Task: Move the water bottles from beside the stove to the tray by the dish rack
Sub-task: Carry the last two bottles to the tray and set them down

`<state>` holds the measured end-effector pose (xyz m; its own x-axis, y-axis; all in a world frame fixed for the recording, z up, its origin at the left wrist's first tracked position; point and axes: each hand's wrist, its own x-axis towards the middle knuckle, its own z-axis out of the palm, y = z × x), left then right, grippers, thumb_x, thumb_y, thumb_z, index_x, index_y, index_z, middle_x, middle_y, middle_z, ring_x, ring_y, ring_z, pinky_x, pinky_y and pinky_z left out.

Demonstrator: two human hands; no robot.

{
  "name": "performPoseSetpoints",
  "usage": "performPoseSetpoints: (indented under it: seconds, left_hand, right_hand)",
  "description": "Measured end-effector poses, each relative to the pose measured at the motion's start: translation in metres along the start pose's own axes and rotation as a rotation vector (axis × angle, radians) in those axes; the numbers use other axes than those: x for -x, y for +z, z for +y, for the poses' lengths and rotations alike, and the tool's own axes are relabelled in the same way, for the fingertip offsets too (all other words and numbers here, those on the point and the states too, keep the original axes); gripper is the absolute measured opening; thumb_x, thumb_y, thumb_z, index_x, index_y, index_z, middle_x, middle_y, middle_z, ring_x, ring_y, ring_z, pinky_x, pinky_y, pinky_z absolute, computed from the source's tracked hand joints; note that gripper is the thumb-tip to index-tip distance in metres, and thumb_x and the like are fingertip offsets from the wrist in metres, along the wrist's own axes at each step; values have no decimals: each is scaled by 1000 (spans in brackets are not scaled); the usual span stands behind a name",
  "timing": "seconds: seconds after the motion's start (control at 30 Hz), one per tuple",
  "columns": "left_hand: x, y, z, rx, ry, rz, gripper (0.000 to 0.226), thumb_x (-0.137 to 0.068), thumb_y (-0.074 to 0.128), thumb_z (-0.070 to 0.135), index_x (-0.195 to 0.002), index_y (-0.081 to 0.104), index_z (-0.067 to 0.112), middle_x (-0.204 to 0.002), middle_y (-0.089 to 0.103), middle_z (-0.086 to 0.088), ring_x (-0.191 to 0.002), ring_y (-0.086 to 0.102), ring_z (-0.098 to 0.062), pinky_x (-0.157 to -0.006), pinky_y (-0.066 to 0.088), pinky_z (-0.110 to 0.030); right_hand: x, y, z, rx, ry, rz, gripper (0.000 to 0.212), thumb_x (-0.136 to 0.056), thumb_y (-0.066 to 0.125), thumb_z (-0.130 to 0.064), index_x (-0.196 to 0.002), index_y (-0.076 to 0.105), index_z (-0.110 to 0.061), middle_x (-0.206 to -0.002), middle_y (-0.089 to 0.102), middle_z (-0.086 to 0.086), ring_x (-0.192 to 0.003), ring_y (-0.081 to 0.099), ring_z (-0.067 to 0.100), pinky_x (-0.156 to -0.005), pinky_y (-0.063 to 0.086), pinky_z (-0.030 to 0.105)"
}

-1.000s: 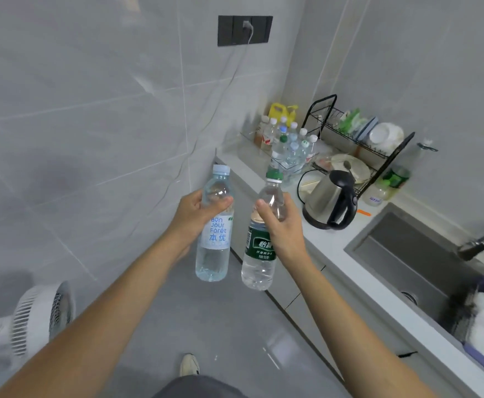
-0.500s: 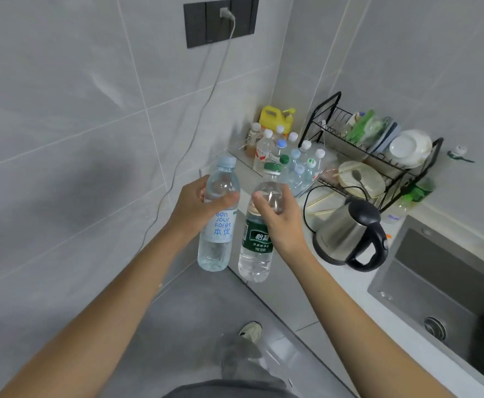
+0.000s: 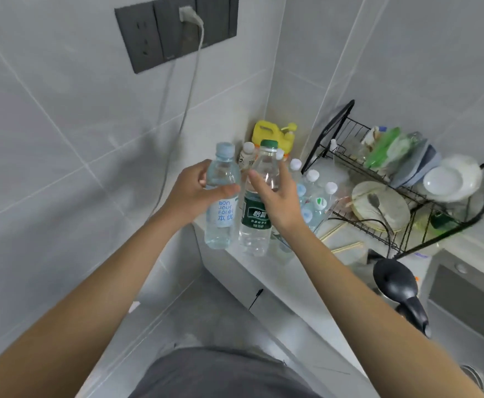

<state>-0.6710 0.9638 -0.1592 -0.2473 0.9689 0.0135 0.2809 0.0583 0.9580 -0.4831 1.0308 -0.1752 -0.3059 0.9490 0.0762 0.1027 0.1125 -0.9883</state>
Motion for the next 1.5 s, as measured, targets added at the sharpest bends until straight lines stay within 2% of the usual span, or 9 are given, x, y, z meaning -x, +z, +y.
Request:
performPoseSetpoints:
  seconds: [0.2, 0.3, 0.5, 0.77, 0.9, 1.03, 1.17, 1.4, 1.5]
  left_hand:
    - [-84, 10, -12, -8, 47, -108, 48, -67, 88, 48, -107, 72, 27, -98, 79, 16, -88, 71, 3, -74, 51, -10]
    - [-112, 15, -19, -10, 84, -173, 35, -76, 90, 36, -104, 70, 33, -94, 77, 25, -86, 70, 9, -73, 50, -10]
    - [-167, 21, -41, -46, 101, -312, 49, -69, 94, 44, -112, 71, 35, -105, 79, 12, -100, 74, -9, -93, 60, -40]
    - [-199, 39, -65, -246, 108, -402, 55, -63, 99, 33, -108, 67, 36, -93, 70, 19, -83, 65, 3, -68, 47, -12]
    - [-206, 44, -77, -347, 44, -470, 58, -63, 98, 38, -113, 70, 27, -96, 72, 13, -89, 68, -9, -75, 53, -27]
    - [-206, 43, -82, -430, 32, -508, 45, -66, 96, 33, -100, 66, 34, -83, 64, 23, -78, 61, 2, -63, 44, -21]
    - [-206, 45, -92, -475, 69, -538, 44, -59, 97, 31, -92, 68, 35, -85, 69, 19, -87, 69, -15, -69, 50, -28]
    - [-209, 57, -109, -511, 60, -582, 65, -58, 98, 15, -117, 70, 20, -111, 61, -2, -99, 61, -22, -79, 41, -27]
    - [-210, 59, -116, -516, 53, -629, 61, -58, 95, 6, -109, 68, 26, -116, 61, -5, -104, 59, -23, -72, 39, -24]
  right_hand:
    - [-54, -9, 16, 28, 12, 153, 43, -99, 74, -38, -135, 56, -21, -116, 78, -4, -106, 77, 17, -96, 61, 55]
    - [-69, -10, 22, 76, 62, 215, 50, -93, 74, -52, -131, 57, -25, -111, 79, -5, -103, 77, 19, -94, 60, 58]
    - [-91, -6, 36, 247, 92, 306, 47, -96, 74, -47, -131, 53, -24, -106, 76, -14, -100, 73, -1, -95, 61, 50]
    - [-97, -1, 73, 450, 203, 331, 63, -76, 70, -71, -126, 51, -38, -109, 75, -16, -104, 73, 14, -104, 51, 59]
    - [-101, -2, 82, 615, 279, 291, 68, -74, 75, -68, -123, 57, -25, -108, 73, -5, -106, 67, 28, -104, 47, 57]
    - [-101, -1, 90, 787, 313, 242, 66, -78, 87, -56, -125, 59, -19, -105, 74, 1, -101, 63, 31, -103, 41, 48]
    - [-95, 7, 94, 848, 314, 256, 60, -74, 91, -50, -115, 66, -16, -96, 66, -2, -89, 52, 28, -96, 40, 43]
    - [-97, 8, 101, 1006, 300, 189, 43, -73, 89, -42, -85, 59, -14, -93, 61, 3, -76, 56, 32, -89, 39, 44]
    - [-100, 7, 101, 1036, 297, 181, 41, -75, 85, -42, -81, 54, -15, -88, 62, 3, -76, 58, 34, -88, 41, 44]
